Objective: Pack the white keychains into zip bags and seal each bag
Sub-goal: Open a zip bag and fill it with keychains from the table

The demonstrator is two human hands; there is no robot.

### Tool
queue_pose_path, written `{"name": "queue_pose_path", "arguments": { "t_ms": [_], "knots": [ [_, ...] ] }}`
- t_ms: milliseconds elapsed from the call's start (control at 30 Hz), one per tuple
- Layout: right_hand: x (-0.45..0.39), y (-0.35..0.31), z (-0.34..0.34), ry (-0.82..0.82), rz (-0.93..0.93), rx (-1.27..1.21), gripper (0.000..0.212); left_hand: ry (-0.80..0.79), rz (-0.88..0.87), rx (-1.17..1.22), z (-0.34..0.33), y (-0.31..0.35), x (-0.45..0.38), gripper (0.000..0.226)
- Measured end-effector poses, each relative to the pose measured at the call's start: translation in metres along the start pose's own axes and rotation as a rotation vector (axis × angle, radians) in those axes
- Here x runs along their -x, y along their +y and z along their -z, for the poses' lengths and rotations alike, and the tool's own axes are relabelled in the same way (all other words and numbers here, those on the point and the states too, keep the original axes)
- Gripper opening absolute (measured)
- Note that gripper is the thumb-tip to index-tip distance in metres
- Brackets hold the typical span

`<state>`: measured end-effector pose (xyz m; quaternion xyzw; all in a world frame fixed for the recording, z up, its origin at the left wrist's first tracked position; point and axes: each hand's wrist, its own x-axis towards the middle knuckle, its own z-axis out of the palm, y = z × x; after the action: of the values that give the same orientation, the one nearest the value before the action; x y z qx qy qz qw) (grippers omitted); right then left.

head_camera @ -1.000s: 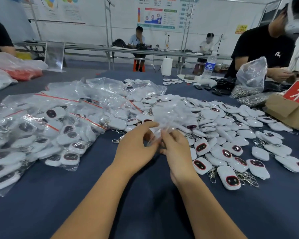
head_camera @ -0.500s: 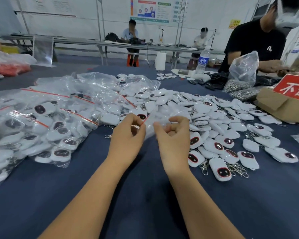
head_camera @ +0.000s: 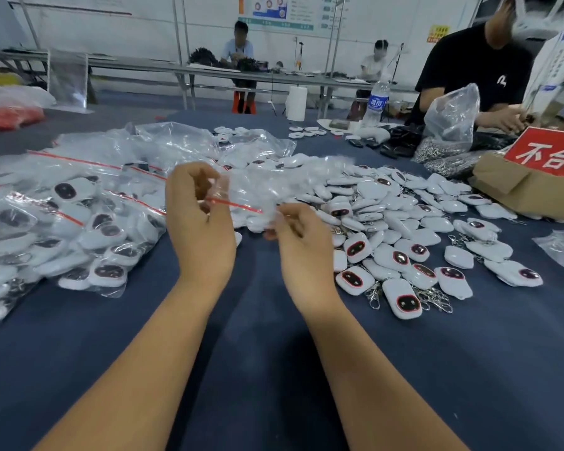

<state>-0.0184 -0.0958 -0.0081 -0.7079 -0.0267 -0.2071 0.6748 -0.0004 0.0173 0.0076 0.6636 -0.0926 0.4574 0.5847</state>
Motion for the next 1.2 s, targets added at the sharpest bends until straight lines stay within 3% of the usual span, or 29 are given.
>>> {"name": "queue_pose_path", "arguments": {
  "t_ms": [100,233,333,400,533,567,633,700,800,933,1000,1100,1200],
  "knots": [
    [0.002,0.000,0.000,-0.194,-0.020,0.029,0.033,0.096,0.007,0.067,0.005,0.003,-0.012,0.013],
    [-0.003,0.001,0.018,0.033,0.007,0.444,0.037,0.393,-0.080,-0.108,0.032,-0.006,-0.041,0.024],
    [-0.008,0.006,0.027,0.031,0.033,0.930,0.045,0.382,-0.060,-0.304,0.055,-0.024,-0.051,0.037],
    [-0.007,0.010,0.029,-0.046,-0.012,1.120,0.042,0.266,-0.111,-0.611,0.057,-0.030,-0.049,0.043],
    [-0.004,0.012,0.027,-0.088,0.044,1.258,0.036,-0.526,-0.083,-0.942,0.029,-0.033,-0.021,0.040],
    [-0.005,0.011,0.026,-0.082,0.063,1.255,0.036,-0.671,-0.072,-0.980,0.021,-0.036,-0.012,0.039],
    [-0.005,0.010,0.024,-0.069,0.112,1.166,0.035,-0.770,-0.089,-1.029,0.014,-0.039,-0.002,0.036],
    [-0.001,0.007,0.020,-0.059,0.115,0.838,0.034,-0.674,-0.058,-0.998,0.016,-0.038,-0.003,0.033],
    [0.001,0.003,0.010,-0.034,-0.118,0.187,0.030,-0.391,0.087,-0.825,0.027,-0.039,-0.016,0.034],
    [0.001,-0.002,0.001,-0.036,-0.343,-0.164,0.021,-0.132,0.308,-0.536,0.037,-0.037,-0.027,0.022],
    [0.003,-0.001,0.000,-0.067,-0.325,-0.224,0.019,-0.106,0.345,-0.482,0.035,-0.034,-0.028,0.030],
    [0.007,0.003,-0.003,-0.097,-0.127,0.011,0.042,-0.184,0.297,-0.489,0.029,-0.032,-0.024,0.032],
    [0.005,0.006,-0.016,-0.149,-0.061,0.129,0.052,-0.242,0.398,-0.182,0.017,-0.022,-0.014,0.029]
  ]
}}
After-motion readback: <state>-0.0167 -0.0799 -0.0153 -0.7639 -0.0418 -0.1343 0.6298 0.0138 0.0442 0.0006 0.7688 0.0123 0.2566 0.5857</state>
